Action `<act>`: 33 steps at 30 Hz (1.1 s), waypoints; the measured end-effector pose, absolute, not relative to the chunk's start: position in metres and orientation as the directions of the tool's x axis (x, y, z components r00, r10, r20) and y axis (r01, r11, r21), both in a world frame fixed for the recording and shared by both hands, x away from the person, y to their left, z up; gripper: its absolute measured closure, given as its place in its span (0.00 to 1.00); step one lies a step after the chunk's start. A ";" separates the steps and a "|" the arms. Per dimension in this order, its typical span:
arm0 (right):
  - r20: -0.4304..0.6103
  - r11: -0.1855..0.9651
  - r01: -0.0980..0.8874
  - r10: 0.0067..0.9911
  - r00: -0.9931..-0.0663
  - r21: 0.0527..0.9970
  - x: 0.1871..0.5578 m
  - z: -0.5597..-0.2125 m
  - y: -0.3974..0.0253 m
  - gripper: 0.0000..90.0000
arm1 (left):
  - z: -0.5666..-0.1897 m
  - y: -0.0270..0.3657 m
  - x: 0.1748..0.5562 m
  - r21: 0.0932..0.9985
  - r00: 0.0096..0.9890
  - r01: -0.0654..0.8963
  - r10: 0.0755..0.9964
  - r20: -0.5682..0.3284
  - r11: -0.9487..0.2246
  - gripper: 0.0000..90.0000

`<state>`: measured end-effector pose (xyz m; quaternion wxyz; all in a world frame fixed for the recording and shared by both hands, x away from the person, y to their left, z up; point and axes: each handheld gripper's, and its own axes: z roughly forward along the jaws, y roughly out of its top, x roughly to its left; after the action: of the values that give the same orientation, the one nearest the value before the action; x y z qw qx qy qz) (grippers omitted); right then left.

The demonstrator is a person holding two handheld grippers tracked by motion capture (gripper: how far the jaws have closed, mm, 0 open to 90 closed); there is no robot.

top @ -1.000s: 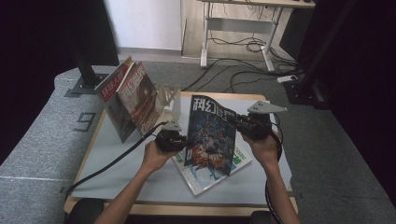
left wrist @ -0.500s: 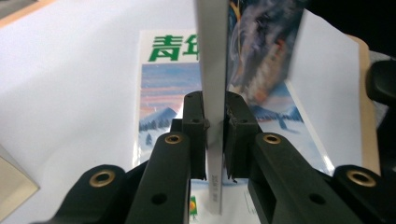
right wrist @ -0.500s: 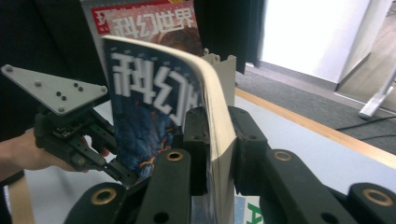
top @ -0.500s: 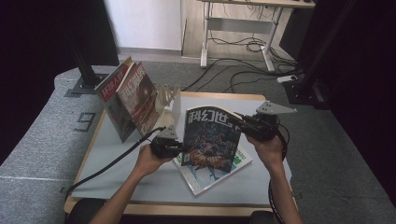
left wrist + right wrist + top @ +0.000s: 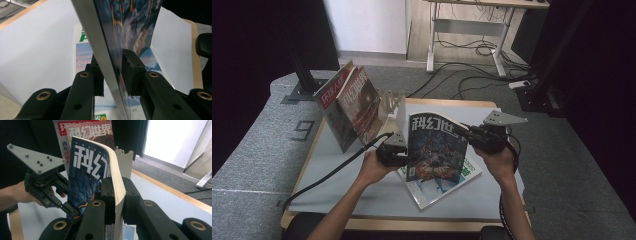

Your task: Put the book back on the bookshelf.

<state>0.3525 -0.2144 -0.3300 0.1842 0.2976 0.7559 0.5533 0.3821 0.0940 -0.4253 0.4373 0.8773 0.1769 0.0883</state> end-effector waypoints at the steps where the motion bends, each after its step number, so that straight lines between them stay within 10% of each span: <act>1: 0.049 0.211 0.244 0.654 -0.755 0.946 0.352 -0.330 -0.214 0.89 | -0.424 0.093 0.383 0.804 0.919 0.238 0.393 -0.006 -0.545 0.78; 12: 0.039 0.231 0.258 0.669 -0.742 0.938 0.354 -0.345 -0.215 0.71 | -0.424 0.096 0.380 0.808 0.921 0.264 0.385 -0.049 -0.527 0.89; 33: 0.096 0.188 0.299 0.680 -0.727 0.936 0.339 -0.393 -0.229 0.84 | -0.425 0.096 0.373 0.815 0.927 0.251 0.372 -0.048 -0.521 0.88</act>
<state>0.3391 -0.2288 -0.3928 0.1739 0.3258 0.7507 0.5478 0.3726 0.0963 -0.4253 0.4552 0.8697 0.1790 0.0661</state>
